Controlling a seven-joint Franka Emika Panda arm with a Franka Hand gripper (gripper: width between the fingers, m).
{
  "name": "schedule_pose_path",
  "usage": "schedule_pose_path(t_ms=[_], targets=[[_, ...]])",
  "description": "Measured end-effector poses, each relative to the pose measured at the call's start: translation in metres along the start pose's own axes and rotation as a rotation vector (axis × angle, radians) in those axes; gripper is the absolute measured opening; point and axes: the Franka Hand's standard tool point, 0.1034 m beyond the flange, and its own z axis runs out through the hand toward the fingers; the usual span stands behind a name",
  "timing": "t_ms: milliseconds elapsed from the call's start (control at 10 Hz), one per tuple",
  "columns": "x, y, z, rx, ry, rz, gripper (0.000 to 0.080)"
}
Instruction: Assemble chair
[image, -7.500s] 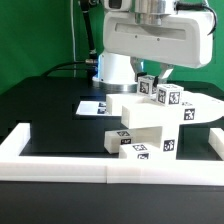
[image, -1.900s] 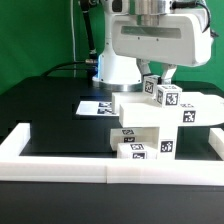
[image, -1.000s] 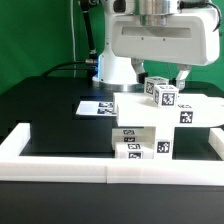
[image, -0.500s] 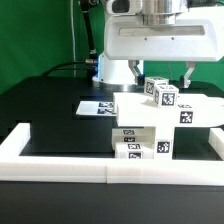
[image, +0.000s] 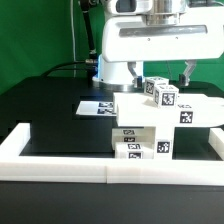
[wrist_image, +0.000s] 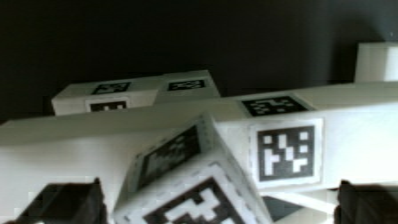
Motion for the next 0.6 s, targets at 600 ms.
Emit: schedule_pose_path(t_ms=[600], targets=[[-0.0005,0.0071,-0.0002,-0.019,-0.009,-0.402,0.0649]])
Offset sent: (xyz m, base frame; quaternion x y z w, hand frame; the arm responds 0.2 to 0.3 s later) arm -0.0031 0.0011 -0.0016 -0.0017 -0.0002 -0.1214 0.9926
